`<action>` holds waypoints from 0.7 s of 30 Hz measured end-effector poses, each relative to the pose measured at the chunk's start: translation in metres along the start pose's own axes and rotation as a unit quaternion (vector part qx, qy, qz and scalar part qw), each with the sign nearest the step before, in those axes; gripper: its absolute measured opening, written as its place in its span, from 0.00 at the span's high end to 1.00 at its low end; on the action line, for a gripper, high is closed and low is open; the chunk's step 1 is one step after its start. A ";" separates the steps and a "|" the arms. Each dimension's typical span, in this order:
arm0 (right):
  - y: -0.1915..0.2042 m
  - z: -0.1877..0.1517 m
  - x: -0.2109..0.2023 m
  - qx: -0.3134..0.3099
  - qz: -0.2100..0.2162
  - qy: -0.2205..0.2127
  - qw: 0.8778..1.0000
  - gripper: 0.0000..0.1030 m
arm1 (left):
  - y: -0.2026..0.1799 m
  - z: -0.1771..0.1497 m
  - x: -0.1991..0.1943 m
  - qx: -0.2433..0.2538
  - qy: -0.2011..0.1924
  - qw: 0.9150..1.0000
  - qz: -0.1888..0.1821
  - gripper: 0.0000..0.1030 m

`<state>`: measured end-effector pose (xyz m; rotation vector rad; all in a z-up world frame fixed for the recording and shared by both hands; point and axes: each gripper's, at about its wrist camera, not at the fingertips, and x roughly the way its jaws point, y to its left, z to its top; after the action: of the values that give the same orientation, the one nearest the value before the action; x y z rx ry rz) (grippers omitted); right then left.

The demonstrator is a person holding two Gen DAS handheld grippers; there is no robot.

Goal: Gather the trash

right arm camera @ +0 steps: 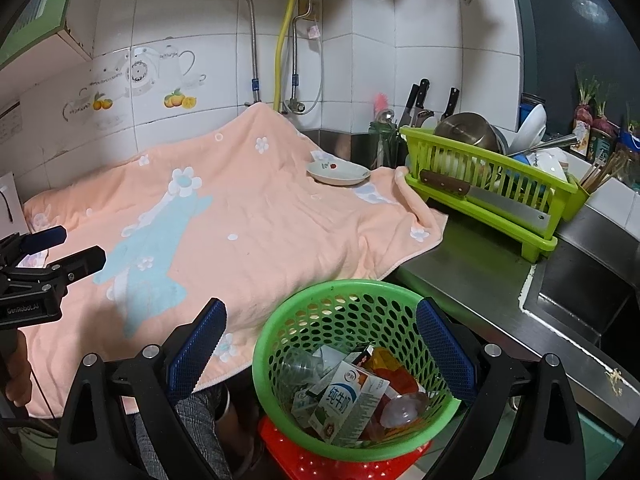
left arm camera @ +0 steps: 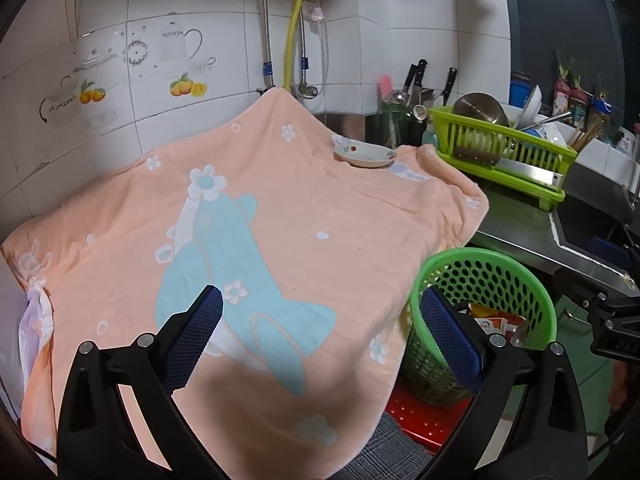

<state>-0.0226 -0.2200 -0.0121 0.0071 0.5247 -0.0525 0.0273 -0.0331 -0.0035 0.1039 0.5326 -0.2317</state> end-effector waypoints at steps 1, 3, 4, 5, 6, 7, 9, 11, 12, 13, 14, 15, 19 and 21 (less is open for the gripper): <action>-0.001 0.000 -0.001 0.001 0.000 -0.001 1.000 0.10 | 0.000 0.000 -0.001 0.000 -0.002 1.000 0.001 0.05; -0.002 -0.001 -0.003 0.002 0.000 -0.003 1.000 0.10 | -0.001 0.000 -0.004 0.001 -0.005 1.000 0.002 0.05; -0.002 -0.001 -0.004 0.002 0.001 -0.004 1.000 0.10 | -0.002 0.000 -0.005 0.001 -0.007 1.000 0.003 0.05; -0.002 -0.001 -0.005 0.001 0.001 -0.005 1.000 0.10 | -0.002 0.000 -0.007 0.001 -0.009 1.000 0.005 0.05; -0.002 -0.001 -0.006 0.001 0.001 -0.006 1.000 0.10 | -0.002 0.001 -0.008 0.001 -0.011 1.000 0.005 0.05; -0.002 -0.001 -0.007 0.001 0.002 -0.008 1.000 0.10 | -0.003 0.001 -0.009 0.001 -0.012 1.000 0.006 0.05; -0.002 -0.002 -0.009 -0.001 0.002 -0.011 1.000 0.10 | -0.003 0.001 -0.011 0.002 -0.015 1.000 0.008 0.05; -0.002 -0.002 -0.010 -0.001 0.003 -0.011 1.000 0.10 | -0.003 0.001 -0.013 0.000 -0.017 1.000 0.009 0.05; -0.001 -0.002 -0.010 -0.001 0.002 -0.012 1.000 0.10 | -0.003 0.001 -0.013 0.000 -0.018 1.000 0.010 0.05; -0.001 -0.002 -0.010 -0.001 0.002 -0.013 1.000 0.10 | -0.003 0.002 -0.014 -0.001 -0.019 1.000 0.011 0.05; -0.001 -0.001 -0.010 -0.001 0.002 -0.013 1.000 0.10 | -0.003 0.002 -0.014 -0.001 -0.020 1.000 0.012 0.05; -0.001 -0.002 -0.010 -0.001 0.003 -0.013 1.000 0.10 | -0.003 0.002 -0.015 -0.002 -0.021 1.000 0.012 0.05; -0.001 -0.002 -0.010 -0.001 0.002 -0.012 1.000 0.10 | -0.003 0.003 -0.016 -0.003 -0.023 1.000 0.012 0.05; -0.002 -0.002 -0.010 -0.001 0.002 -0.013 1.000 0.10 | -0.003 0.003 -0.016 -0.003 -0.023 1.000 0.012 0.05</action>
<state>-0.0326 -0.2211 -0.0083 0.0048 0.4988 -0.0473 0.0150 -0.0334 0.0070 0.0994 0.4856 -0.2083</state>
